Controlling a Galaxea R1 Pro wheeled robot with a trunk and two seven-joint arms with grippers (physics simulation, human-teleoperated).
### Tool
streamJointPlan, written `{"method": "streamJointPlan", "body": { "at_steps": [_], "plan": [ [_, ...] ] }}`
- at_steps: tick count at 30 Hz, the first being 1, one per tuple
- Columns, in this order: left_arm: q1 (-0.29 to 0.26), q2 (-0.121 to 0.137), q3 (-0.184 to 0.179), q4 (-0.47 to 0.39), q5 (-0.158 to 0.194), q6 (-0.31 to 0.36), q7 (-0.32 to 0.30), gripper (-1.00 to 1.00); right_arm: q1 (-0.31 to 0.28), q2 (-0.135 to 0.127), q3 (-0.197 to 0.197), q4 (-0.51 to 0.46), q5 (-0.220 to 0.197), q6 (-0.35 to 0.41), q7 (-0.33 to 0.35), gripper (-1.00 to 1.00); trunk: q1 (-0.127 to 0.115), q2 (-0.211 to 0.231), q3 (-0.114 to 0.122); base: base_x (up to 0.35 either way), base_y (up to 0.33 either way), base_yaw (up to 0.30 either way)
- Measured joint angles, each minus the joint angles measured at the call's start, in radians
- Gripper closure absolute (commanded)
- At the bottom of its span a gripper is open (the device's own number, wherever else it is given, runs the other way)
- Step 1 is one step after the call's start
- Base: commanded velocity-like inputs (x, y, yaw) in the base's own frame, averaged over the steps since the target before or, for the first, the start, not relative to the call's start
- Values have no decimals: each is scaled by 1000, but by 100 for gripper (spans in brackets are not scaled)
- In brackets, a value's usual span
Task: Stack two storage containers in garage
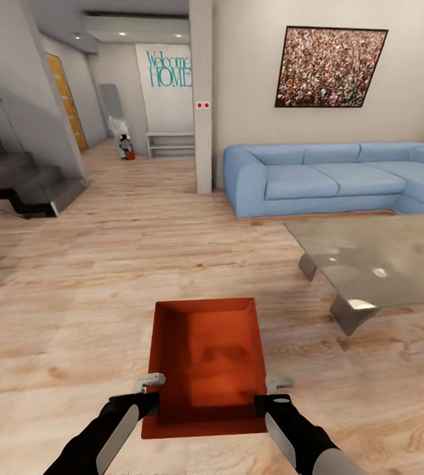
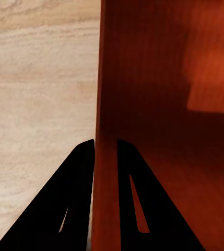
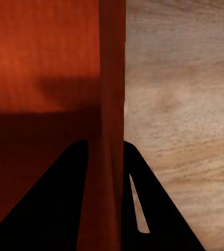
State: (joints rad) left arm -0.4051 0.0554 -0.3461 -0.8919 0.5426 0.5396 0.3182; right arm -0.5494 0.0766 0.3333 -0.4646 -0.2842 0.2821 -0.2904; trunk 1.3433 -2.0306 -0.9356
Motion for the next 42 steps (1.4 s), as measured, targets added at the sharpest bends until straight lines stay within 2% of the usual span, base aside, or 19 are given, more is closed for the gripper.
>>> {"method": "streamJointPlan", "body": {
  "at_steps": [29, 42],
  "plan": [
    [0, -1, 2, 3, 2, -3, -1, 100, 0, 0, 0, 0, 2, 1, 0, 100, 0, 0, 0, 3, 209, 17],
    [0, -1, 2, 4, 2, -3, -1, 100, 0, 0, 0, 0, 2, 1, 0, 100, 0, 0, 0, 181, 207, 0]
  ]
}}
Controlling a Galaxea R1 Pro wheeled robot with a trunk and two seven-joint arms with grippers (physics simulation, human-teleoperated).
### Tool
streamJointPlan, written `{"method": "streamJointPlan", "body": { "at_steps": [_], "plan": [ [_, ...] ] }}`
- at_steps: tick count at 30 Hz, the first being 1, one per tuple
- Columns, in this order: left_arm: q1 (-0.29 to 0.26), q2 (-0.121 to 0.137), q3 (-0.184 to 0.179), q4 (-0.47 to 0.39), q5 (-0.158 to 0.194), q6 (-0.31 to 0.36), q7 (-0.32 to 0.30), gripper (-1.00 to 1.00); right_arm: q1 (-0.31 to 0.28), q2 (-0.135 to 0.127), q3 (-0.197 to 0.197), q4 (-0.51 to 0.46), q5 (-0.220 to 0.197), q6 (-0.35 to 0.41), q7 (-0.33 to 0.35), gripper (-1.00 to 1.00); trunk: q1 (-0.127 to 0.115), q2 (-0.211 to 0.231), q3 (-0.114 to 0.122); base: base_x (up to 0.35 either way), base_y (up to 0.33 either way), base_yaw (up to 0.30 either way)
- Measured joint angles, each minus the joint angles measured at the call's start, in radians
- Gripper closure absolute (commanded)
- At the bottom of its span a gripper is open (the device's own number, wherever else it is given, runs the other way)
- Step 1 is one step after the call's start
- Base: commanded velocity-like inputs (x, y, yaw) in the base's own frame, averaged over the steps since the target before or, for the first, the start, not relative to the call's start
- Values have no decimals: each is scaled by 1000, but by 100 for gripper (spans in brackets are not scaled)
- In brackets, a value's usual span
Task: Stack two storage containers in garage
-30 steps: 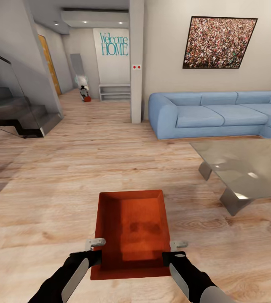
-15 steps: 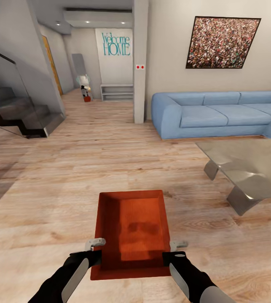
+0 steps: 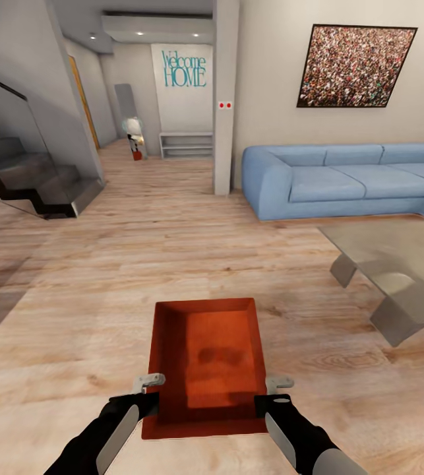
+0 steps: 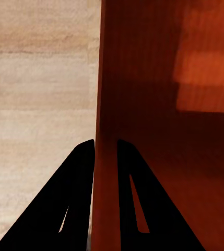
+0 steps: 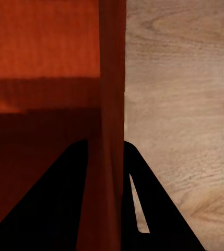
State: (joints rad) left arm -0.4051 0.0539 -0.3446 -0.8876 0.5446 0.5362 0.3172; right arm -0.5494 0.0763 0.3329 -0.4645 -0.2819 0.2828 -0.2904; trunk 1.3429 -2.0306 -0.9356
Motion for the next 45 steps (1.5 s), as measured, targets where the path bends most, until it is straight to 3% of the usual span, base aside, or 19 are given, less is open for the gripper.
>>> {"method": "streamJointPlan", "body": {
  "at_steps": [45],
  "plan": [
    [0, 0, 0, 0, 0, 0, 0, 100, 0, 0, 0, 0, 0, 0, 0, 100, 0, 0, 0, 232, 230, 0]
  ]
}}
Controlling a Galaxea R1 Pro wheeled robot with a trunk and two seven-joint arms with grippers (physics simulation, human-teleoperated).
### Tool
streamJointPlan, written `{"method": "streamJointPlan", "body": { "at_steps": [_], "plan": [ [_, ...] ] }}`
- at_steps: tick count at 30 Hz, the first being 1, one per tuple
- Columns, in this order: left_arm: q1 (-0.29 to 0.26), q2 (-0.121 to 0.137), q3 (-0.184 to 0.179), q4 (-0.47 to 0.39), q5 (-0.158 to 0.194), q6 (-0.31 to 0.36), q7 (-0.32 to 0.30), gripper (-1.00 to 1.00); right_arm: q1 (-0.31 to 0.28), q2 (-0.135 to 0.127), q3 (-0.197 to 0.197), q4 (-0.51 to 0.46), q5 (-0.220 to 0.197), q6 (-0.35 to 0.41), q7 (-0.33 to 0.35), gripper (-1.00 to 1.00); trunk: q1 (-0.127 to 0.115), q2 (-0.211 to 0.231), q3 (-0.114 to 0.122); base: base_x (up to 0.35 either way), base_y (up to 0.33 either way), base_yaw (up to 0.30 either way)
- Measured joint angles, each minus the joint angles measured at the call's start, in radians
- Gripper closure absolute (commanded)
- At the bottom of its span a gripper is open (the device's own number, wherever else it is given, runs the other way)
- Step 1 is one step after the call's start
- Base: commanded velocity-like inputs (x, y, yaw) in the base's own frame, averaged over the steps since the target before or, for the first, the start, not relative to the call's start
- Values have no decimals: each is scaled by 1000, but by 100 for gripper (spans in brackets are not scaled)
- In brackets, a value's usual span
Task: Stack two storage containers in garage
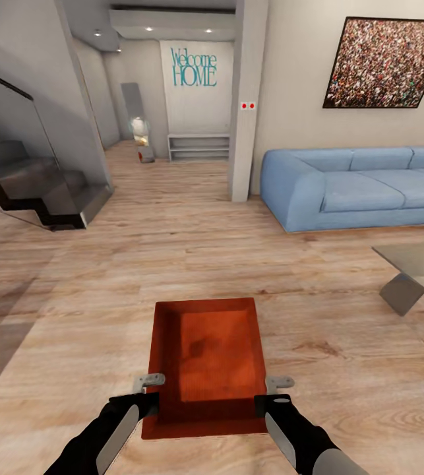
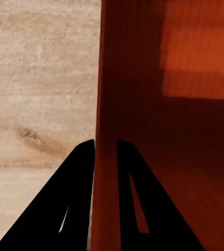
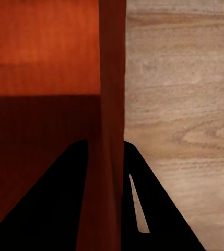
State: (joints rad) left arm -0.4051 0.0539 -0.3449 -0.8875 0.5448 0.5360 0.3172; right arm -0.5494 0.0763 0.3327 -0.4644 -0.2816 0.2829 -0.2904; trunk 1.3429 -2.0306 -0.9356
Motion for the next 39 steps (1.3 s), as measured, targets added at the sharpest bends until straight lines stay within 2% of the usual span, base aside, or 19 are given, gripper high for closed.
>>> {"method": "streamJointPlan", "body": {
  "at_steps": [39],
  "plan": [
    [0, 0, 0, 5, -1, -4, -5, 100, 0, 1, -2, 0, 7, 1, 0, 100, 0, 0, 0, 244, 230, 0]
  ]
}}
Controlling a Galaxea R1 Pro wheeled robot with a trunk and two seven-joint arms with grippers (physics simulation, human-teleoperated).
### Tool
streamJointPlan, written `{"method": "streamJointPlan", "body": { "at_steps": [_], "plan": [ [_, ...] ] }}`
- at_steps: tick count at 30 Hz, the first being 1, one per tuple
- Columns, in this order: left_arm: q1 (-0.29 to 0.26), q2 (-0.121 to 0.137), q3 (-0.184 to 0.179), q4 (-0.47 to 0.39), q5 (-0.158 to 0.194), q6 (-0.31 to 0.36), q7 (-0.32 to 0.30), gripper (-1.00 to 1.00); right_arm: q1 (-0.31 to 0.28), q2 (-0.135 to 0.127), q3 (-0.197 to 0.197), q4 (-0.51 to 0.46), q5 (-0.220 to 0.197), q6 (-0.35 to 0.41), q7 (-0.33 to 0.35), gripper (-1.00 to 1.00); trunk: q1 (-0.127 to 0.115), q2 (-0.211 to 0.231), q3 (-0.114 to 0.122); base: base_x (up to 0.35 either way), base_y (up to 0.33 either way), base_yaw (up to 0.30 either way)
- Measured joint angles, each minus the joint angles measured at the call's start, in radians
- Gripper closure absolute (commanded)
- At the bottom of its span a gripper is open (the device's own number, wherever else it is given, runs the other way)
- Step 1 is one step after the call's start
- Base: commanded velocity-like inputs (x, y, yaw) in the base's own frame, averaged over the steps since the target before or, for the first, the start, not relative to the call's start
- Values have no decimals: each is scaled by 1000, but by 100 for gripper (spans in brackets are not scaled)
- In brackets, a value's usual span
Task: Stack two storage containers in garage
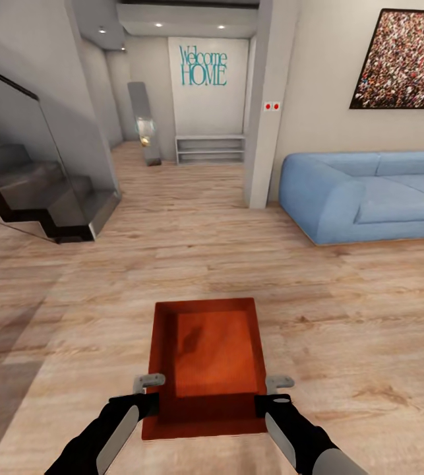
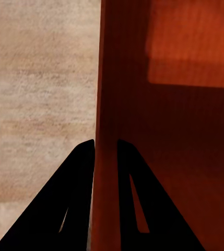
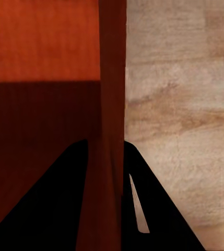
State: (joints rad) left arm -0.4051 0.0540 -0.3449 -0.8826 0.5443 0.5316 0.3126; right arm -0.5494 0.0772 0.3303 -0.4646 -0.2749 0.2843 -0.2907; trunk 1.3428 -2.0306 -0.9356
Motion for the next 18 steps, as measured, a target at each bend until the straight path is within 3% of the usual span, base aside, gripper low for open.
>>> {"method": "streamJointPlan", "body": {
  "at_steps": [18],
  "plan": [
    [0, -1, 1, 0, 0, 0, 0, 100, 0, -1, 2, 0, -4, -1, -1, 100, 0, 0, 0, 251, 230, 0]
  ]
}}
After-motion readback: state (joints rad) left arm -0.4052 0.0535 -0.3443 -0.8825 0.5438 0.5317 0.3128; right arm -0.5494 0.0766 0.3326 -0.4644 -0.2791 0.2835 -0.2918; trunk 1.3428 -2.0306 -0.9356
